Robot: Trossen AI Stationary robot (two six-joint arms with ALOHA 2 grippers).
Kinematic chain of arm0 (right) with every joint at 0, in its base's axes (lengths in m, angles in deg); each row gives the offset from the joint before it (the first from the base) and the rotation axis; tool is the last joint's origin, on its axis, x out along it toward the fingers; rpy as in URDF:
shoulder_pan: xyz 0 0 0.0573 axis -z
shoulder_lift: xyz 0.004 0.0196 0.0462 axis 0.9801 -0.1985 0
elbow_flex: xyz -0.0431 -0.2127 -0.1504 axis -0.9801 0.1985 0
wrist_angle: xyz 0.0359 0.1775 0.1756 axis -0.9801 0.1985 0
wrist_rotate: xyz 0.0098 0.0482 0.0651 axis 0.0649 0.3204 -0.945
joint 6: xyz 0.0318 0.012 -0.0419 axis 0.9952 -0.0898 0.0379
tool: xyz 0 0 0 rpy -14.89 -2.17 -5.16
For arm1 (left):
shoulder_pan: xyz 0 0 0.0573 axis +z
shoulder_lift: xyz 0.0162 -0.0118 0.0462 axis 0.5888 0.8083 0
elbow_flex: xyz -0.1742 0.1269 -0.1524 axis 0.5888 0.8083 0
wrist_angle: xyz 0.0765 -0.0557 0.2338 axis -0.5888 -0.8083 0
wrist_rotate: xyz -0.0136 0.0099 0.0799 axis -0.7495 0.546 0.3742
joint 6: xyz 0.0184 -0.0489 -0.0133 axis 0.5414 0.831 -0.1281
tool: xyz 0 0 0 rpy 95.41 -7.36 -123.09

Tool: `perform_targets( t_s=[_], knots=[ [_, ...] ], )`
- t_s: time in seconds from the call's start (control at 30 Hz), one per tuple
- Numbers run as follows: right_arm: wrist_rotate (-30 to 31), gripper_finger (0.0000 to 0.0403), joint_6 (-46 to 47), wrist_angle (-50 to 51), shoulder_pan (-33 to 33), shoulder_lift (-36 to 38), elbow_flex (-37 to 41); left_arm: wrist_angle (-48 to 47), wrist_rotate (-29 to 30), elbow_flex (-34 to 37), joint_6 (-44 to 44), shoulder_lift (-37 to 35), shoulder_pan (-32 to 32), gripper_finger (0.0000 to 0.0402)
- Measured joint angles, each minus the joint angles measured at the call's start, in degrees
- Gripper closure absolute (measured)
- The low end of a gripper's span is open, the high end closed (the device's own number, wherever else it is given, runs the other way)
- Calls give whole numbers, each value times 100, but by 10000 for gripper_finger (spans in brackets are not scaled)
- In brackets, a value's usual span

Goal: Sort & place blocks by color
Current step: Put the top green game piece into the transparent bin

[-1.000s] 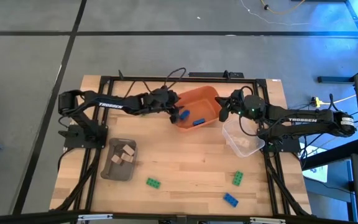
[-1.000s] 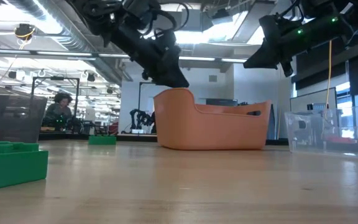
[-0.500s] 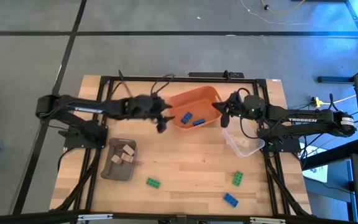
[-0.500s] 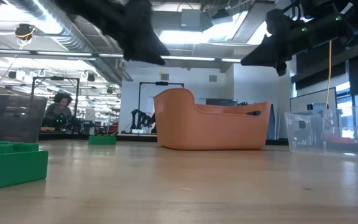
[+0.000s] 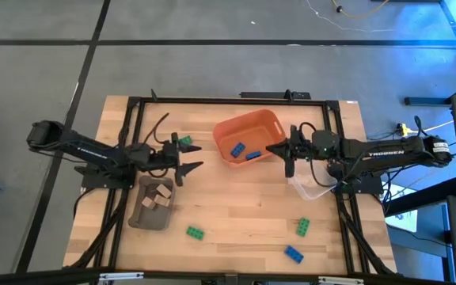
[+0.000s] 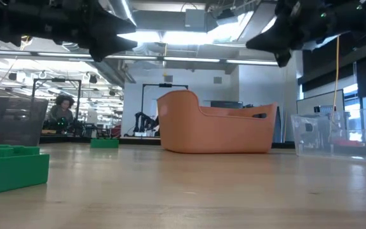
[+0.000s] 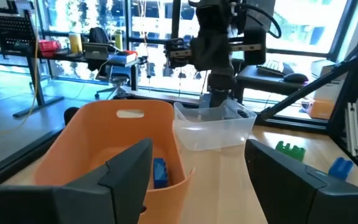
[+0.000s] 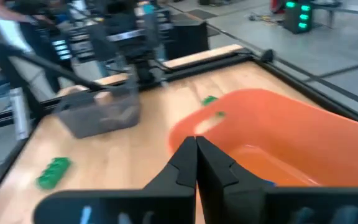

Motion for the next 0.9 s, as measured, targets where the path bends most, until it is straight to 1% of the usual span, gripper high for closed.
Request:
perform_targets(
  t_s=[0.07, 0.17, 0.27, 0.33, 0.4, 0.5, 0.57, 0.77, 0.83, 0.9],
  knots=[
    [54, 403, -95, -13, -233, -2, 1, 0, -2, 28, -7, -60, 0, 154],
    [416, 402, -103, -13, -520, -2, 2, -12, -7, 41, -25, -58, 0, 154],
    [831, 402, -120, 29, -631, -2, 2, -12, -11, 41, -27, -58, 0, 154],
    [882, 402, -118, 56, -608, -2, 2, -12, -15, 41, -22, -58, 0, 154],
    [653, 402, -98, 104, -487, 4, 2, -13, -61, 41, 0, -58, -20, 154],
    [8, 402, 13, 208, -292, 76, 7, -12, -144, 41, 2, -57, -65, 154],
    [-249, 402, 13, 272, -205, 127, 7, -9, -148, 41, 3, -57, -99, 154],
    [-301, 402, -259, 417, -70, 293, 10, -13, -105, 41, 46, -56, -120, 154],
    [-301, 402, -355, 162, -72, 315, 110, -29, -117, 41, 114, -56, -119, 154],
    [-312, 402, -378, -398, -72, 359, 410, -42, -188, 41, 122, -56, -118, 154]
  ],
)
